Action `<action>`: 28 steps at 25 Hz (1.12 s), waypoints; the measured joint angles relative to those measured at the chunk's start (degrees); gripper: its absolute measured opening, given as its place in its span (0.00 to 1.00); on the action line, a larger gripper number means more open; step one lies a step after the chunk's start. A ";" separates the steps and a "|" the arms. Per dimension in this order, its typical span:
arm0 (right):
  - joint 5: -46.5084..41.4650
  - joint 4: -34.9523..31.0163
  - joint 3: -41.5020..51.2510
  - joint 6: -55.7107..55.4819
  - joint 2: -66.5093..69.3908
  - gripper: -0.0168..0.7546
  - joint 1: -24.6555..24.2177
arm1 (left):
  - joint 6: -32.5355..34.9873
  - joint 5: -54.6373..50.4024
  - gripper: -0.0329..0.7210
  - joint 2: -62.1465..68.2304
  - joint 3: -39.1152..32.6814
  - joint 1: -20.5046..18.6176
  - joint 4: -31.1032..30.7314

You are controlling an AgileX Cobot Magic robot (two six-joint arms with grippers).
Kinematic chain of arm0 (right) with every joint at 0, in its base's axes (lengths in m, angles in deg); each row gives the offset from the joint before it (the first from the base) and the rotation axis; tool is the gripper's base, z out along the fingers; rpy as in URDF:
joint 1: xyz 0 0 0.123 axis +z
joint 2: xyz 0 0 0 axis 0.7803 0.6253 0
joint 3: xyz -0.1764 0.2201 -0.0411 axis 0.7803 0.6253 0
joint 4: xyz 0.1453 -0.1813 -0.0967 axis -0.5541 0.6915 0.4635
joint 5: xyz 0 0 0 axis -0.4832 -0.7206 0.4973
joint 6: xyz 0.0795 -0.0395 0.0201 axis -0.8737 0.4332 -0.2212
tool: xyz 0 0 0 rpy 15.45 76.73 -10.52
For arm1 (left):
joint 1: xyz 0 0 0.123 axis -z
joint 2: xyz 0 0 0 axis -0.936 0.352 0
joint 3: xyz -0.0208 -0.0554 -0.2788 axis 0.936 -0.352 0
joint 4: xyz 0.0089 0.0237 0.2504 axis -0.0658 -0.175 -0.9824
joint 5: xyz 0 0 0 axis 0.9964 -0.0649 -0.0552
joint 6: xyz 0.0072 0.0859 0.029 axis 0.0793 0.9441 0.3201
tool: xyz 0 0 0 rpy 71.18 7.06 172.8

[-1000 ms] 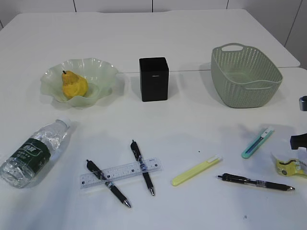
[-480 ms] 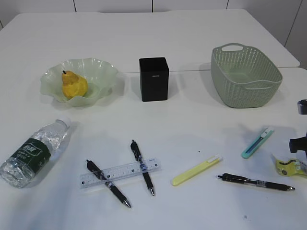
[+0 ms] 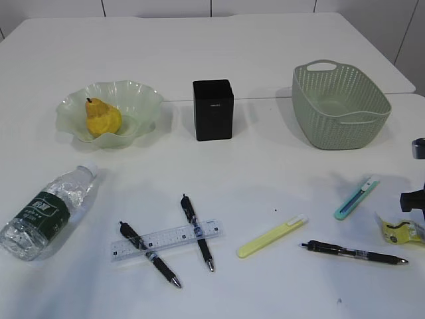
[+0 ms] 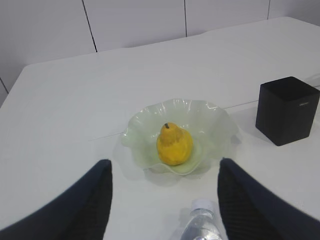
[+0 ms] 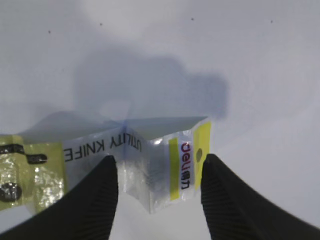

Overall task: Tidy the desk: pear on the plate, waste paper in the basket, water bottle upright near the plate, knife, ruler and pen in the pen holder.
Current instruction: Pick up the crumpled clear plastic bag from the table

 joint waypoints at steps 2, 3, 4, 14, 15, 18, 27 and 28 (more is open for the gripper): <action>0.00 0.00 0.00 0.00 0.00 0.58 0.00 | 0.00 0.00 0.66 0.00 0.00 0.00 0.00; 0.00 0.00 0.00 0.00 0.00 0.57 0.00 | 0.00 0.00 0.66 0.00 0.00 0.00 0.00; 0.00 0.00 0.00 0.00 0.00 0.57 0.00 | 0.00 0.00 0.66 0.00 0.00 0.00 0.00; 0.44 0.00 0.00 -0.03 0.00 0.41 0.00 | 0.00 1.37 0.66 0.00 0.00 0.00 0.00; 0.44 0.00 0.00 -0.03 0.00 0.40 0.00 | 0.00 1.37 0.66 0.00 0.00 0.00 0.00; 0.56 0.00 0.00 -0.03 0.00 0.40 0.00 | 0.00 1.46 0.66 0.00 0.00 0.00 0.00; 0.79 0.00 0.00 -0.03 0.99 0.40 0.00 | 0.00 1.46 0.66 0.00 0.00 0.00 0.00; 0.79 0.00 0.00 -0.03 0.99 0.40 0.00 | 0.00 1.46 0.66 0.00 0.00 0.00 0.00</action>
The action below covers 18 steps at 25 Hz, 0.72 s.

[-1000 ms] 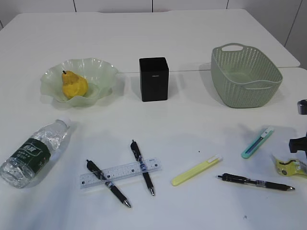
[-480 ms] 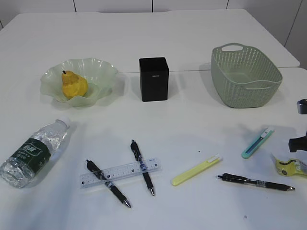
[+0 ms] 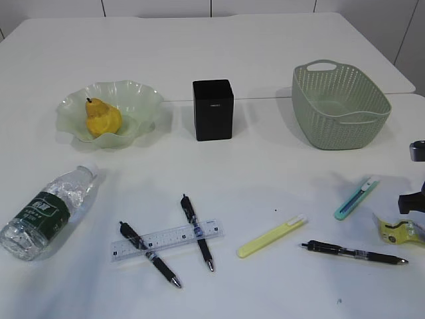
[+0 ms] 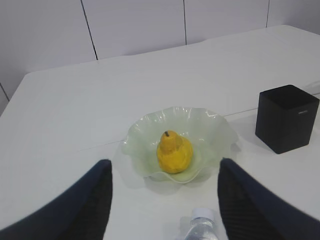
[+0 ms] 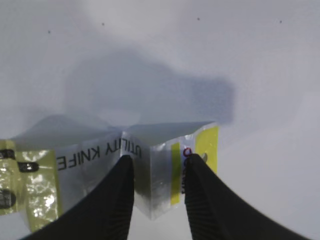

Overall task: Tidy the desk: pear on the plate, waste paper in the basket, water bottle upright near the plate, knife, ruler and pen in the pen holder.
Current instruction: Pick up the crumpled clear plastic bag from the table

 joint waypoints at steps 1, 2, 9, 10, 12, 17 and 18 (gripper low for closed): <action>0.00 0.00 0.00 0.00 0.00 0.40 0.00 | 0.00 0.00 0.66 0.00 0.00 0.00 0.00; 0.00 0.00 0.00 0.00 0.00 0.40 0.00 | 0.00 0.00 0.66 0.00 0.00 0.00 0.00; 0.00 0.00 0.00 0.00 0.00 0.39 0.00 | 0.00 1.24 0.66 0.00 0.00 0.00 0.00; 0.00 0.00 0.00 0.00 0.00 0.39 0.00 | 0.00 1.61 0.66 0.00 0.00 0.00 0.00; 0.00 0.00 0.00 0.00 0.00 0.39 0.00 | 0.00 1.93 0.66 0.00 0.00 0.00 0.00; 0.00 0.00 0.00 0.00 0.00 0.31 0.00 | 0.00 2.72 0.66 0.00 0.00 0.00 0.00; 0.00 0.00 0.00 0.00 0.00 0.29 0.00 | 0.00 2.82 0.66 0.00 0.00 0.00 0.00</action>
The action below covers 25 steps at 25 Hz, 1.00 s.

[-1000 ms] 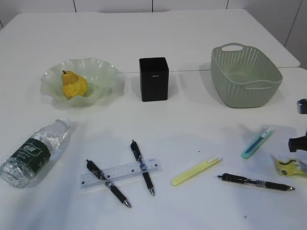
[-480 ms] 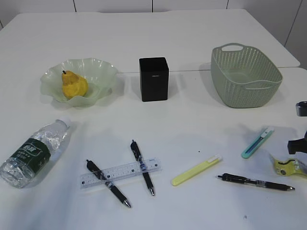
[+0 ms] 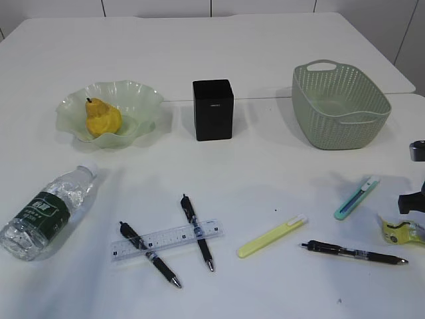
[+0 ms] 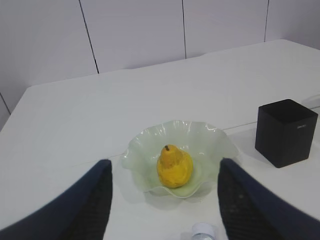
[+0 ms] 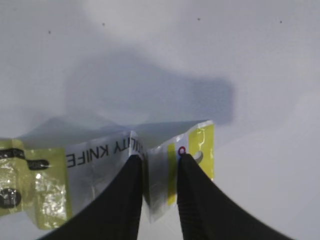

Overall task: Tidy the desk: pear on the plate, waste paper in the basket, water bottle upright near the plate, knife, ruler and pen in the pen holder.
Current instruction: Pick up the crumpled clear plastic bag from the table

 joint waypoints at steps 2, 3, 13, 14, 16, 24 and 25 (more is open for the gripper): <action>0.00 0.00 0.00 0.00 0.00 0.28 0.00 | 0.00 0.00 0.66 0.00 0.00 0.00 0.00; 0.00 0.00 0.00 0.00 0.00 0.28 0.00 | 0.00 0.00 0.66 0.00 0.00 0.00 0.00; 0.00 -2.12 0.00 0.87 0.00 0.20 0.00 | 0.00 0.00 0.66 0.00 0.00 0.00 0.00; 0.00 -2.13 0.00 0.87 0.00 0.17 0.00 | 0.00 0.00 0.66 0.00 0.00 0.00 0.00; 0.00 -2.21 0.00 1.08 0.00 0.10 0.00 | 0.00 0.00 0.66 0.00 0.00 0.00 0.00; -0.64 -2.34 0.00 2.21 0.00 0.04 0.00 | 0.00 0.00 0.66 0.00 0.00 0.00 0.00; -0.79 -2.37 0.00 2.21 0.00 0.04 0.00 | 0.00 0.00 0.66 0.00 0.00 0.00 0.00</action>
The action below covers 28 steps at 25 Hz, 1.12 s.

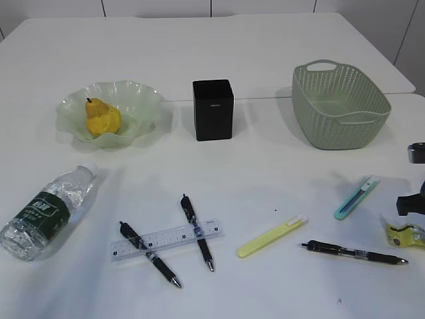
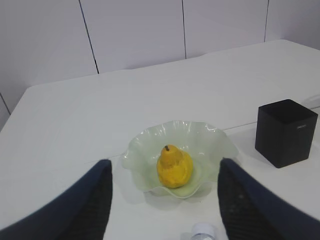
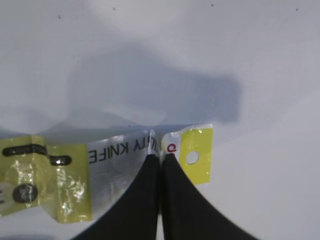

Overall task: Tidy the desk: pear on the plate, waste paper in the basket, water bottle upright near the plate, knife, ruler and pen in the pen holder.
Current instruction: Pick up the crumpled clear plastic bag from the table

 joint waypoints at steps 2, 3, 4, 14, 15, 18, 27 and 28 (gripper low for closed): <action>-0.13 -0.50 0.00 0.00 0.00 0.04 0.00 | 0.00 0.00 0.66 0.00 0.00 0.00 0.00; -0.25 -0.96 0.00 0.15 0.00 0.04 0.00 | 0.00 0.00 0.66 0.00 0.00 0.00 0.00; -0.33 -1.51 0.00 0.32 0.00 0.04 0.00 | 0.00 0.00 0.66 0.00 0.00 0.00 0.00; -3.02 -4.33 -1.77 2.40 -1.49 0.04 0.00 | 0.00 0.00 0.66 0.00 0.00 0.00 0.00; -3.27 -4.57 -2.33 2.54 -1.89 0.04 0.00 | 0.00 0.00 0.66 0.00 0.00 0.00 0.00; -4.18 -5.34 -4.09 3.39 -3.19 0.04 0.00 | 0.00 0.02 0.66 0.00 0.00 0.00 0.00; -6.71 -11.46 -7.16 7.45 -7.00 0.04 0.00 | 0.00 0.02 0.66 0.00 0.00 0.00 0.00; -6.97 -12.62 -7.83 8.11 -7.32 0.04 0.00 | 0.00 0.02 0.66 0.00 0.00 0.00 0.00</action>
